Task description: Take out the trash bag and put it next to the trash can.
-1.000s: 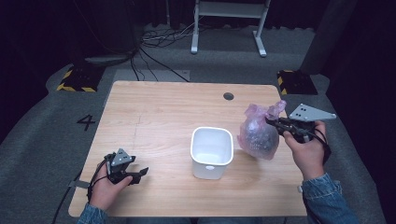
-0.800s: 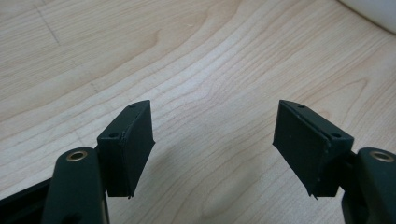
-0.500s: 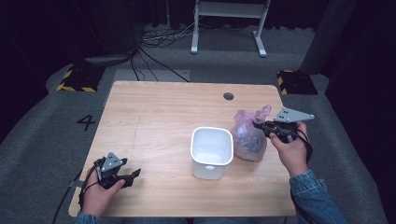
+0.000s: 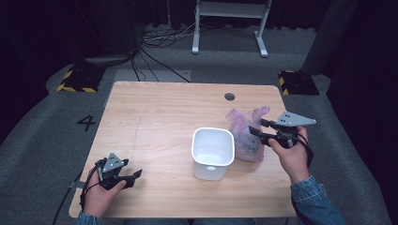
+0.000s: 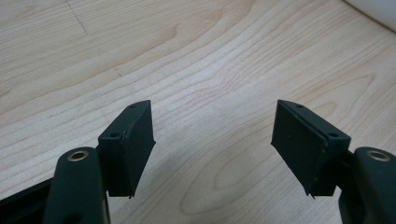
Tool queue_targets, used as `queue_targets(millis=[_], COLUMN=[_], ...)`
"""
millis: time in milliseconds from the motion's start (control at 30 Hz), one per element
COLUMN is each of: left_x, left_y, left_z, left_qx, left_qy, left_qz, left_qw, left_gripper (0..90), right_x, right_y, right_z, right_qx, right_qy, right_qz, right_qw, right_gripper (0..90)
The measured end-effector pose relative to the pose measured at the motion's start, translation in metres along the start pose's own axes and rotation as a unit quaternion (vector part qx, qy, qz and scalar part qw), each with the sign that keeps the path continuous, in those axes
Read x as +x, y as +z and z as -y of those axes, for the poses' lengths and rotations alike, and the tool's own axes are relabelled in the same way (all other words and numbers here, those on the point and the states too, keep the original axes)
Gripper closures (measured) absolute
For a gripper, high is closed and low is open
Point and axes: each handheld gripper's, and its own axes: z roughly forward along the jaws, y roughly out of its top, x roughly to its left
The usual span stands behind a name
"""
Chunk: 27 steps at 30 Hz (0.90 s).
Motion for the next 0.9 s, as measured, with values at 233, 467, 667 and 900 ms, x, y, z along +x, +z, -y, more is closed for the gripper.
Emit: queue_targets(millis=[233, 467, 667, 900], left_x=[-0.002, -0.002, -0.005, -0.004], left_y=[0.003, 0.003, 0.0, -0.006], left_z=[-0.001, -0.001, -0.002, -0.004], left_qx=[0.003, 0.005, 0.009, 0.01], left_qy=[0.0, 0.003, 0.008, 0.011], left_qz=[0.004, 0.005, 0.009, 0.005], left_qw=[1.0, 1.0, 0.9999, 0.9999], left_gripper=[28.8, 28.6, 28.0, 27.1], right_x=[0.006, 0.008, 0.004, -0.003], right_y=[-0.015, -0.027, -0.036, -0.049], right_z=[-0.008, -0.004, 0.012, 0.035], right_qx=[-0.009, 0.001, 0.016, 0.036], right_qy=[-0.008, -0.013, -0.005, 0.005], right_qz=[0.009, 0.013, 0.012, 0.024], right_qw=[0.9999, 0.9998, 0.9998, 0.999], right_gripper=[36.3, 34.7, 32.6, 31.4])
